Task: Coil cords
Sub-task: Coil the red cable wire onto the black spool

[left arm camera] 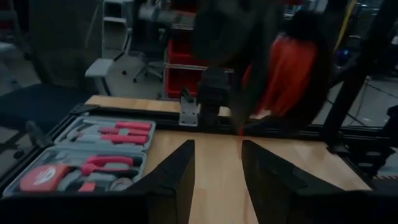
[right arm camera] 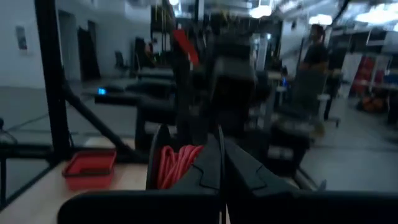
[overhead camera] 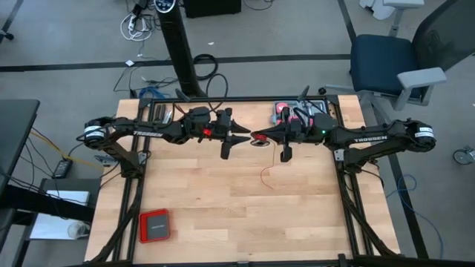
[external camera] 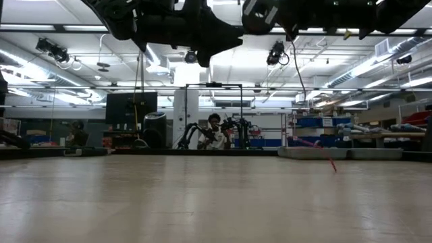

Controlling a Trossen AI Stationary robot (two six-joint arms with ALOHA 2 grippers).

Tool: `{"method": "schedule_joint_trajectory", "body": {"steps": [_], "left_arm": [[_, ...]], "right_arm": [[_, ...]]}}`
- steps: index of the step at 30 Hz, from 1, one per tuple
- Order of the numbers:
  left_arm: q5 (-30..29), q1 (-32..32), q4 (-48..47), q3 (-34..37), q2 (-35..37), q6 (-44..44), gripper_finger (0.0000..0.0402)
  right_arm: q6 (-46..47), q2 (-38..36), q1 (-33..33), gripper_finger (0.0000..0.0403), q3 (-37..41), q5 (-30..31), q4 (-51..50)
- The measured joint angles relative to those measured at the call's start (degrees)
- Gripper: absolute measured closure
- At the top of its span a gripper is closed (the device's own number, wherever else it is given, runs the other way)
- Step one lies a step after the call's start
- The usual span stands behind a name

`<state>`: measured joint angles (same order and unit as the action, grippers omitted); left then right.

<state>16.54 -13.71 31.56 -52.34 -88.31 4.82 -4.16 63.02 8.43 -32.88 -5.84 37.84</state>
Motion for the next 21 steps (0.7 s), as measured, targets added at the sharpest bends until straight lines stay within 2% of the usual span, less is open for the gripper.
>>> {"method": "schedule_joint_trajectory", "body": {"steps": [6,10,17,21], "left_arm": [[-0.2,0.1,0.4,0.0,-0.1,3.8,0.0266],[-0.7,1.3,2.5,0.0,-0.1,5.1,0.0266],[-8.3,4.3,8.7,0.0,-0.1,5.7,0.0266],[-9.6,4.8,8.7,0.0,-0.1,4.1,0.0266]], "right_arm": [[-0.8,0.0,0.0,0.0400,0.0,0.2,5.5],[-3.3,0.0,0.0,0.0400,0.0,2.4,9.8],[-6.0,1.8,0.1,0.0399,0.0,5.1,18.9],[-6.0,4.0,0.1,0.0399,-1.6,5.1,20.8]]}}
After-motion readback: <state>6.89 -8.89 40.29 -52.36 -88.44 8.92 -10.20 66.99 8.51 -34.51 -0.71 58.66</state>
